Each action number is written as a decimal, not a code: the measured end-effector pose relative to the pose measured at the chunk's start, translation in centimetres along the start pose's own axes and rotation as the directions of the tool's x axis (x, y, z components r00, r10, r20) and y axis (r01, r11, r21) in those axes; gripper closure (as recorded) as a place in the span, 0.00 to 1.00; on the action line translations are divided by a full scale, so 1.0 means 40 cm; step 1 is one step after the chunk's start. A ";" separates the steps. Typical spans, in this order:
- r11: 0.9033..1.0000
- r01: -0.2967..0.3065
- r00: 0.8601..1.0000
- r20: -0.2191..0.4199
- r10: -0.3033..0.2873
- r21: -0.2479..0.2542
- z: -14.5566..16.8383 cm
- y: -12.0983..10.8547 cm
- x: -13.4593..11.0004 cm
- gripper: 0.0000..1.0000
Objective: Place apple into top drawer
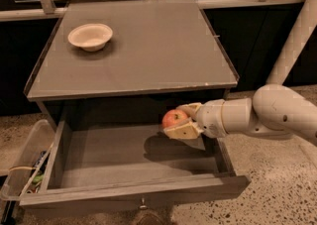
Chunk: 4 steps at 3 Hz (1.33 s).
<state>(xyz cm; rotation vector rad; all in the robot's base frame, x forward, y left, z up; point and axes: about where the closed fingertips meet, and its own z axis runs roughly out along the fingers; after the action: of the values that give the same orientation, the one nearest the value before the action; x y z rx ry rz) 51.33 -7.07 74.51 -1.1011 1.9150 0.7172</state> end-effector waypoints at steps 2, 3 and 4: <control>0.999 -0.008 1.000 0.020 0.007 0.050 0.155 -0.021 0.062 1.00; 0.993 0.014 0.999 0.040 -0.019 0.113 0.212 -0.037 0.087 1.00; 0.984 0.067 0.996 0.048 -0.076 0.163 0.257 -0.056 0.105 1.00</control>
Offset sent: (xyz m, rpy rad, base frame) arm 0.0423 0.0472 -0.0876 -0.0111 -0.0716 -0.1216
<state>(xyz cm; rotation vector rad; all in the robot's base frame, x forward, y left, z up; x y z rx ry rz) 55.70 -1.97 65.39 -1.0334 1.8437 0.5369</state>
